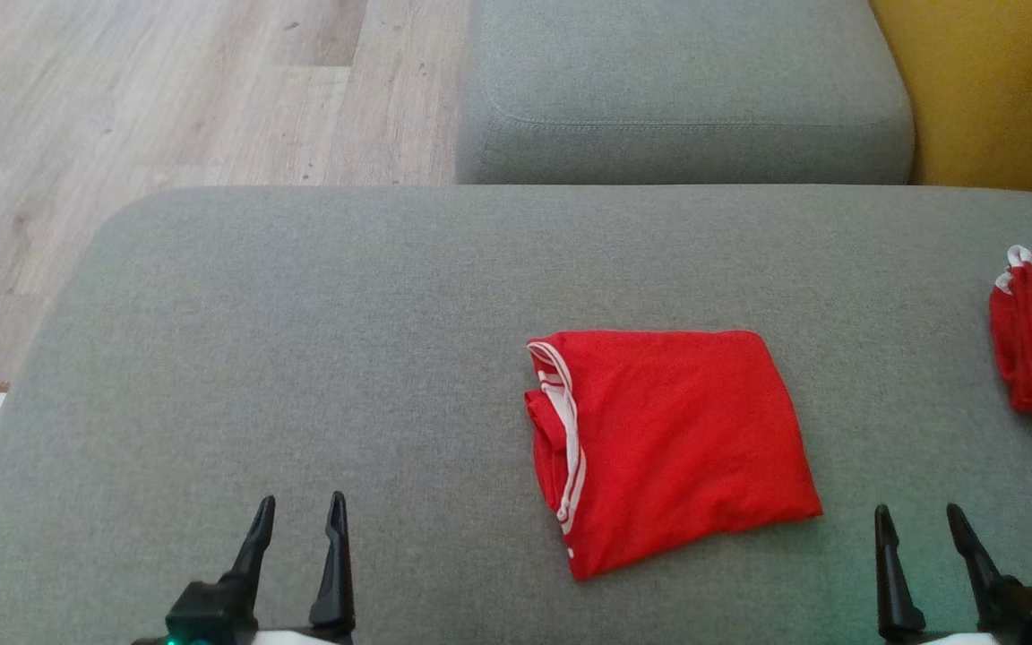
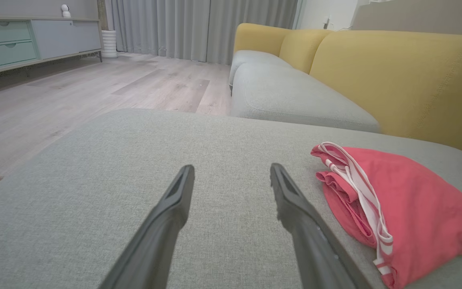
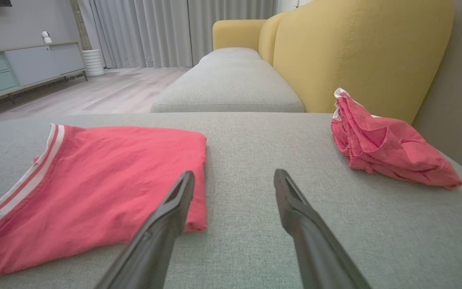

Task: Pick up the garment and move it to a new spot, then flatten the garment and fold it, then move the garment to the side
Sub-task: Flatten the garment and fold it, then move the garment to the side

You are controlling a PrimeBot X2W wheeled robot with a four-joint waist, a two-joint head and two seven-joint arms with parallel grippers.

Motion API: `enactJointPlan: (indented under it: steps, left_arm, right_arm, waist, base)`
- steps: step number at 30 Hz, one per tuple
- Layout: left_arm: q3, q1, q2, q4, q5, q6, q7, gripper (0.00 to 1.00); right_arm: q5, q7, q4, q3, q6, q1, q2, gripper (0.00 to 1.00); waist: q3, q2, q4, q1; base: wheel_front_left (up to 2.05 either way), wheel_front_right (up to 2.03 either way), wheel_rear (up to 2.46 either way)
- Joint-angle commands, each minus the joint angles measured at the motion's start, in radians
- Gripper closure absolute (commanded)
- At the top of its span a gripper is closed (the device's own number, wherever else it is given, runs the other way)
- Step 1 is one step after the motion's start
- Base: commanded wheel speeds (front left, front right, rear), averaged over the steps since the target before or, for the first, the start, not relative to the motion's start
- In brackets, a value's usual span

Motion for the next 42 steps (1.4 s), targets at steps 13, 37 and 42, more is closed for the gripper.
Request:
enactJointPlan:
  steps: [13,37,42]
  left_arm:
    - [0.050,-0.027,-0.010,-0.020,0.022,-0.017,-0.012,0.00]
    - [-0.002,-0.068,-0.012,-0.006,0.012,-0.027,-0.012,0.00]
    - [-0.031,-0.090,-0.012,0.006,0.001,-0.021,-0.012,0.00]
  right_arm:
    - [0.005,-0.020,-0.012,0.031,0.008,-0.043,-0.008,0.00]
    - [0.195,0.510,0.190,0.049,0.008,-0.405,-0.017,0.00]
    - [0.157,0.598,0.344,0.007,0.008,-0.505,-0.015,0.00]
  waist:
    - [0.008,0.0000,0.009,0.0001]
    - [0.069,0.0000,0.059,0.0001]
    - [0.088,0.0000,0.097,0.0001]
  base:
    - [0.00,0.00,0.00]
    - [0.00,0.00,0.00]
    - [0.00,0.00,0.00]
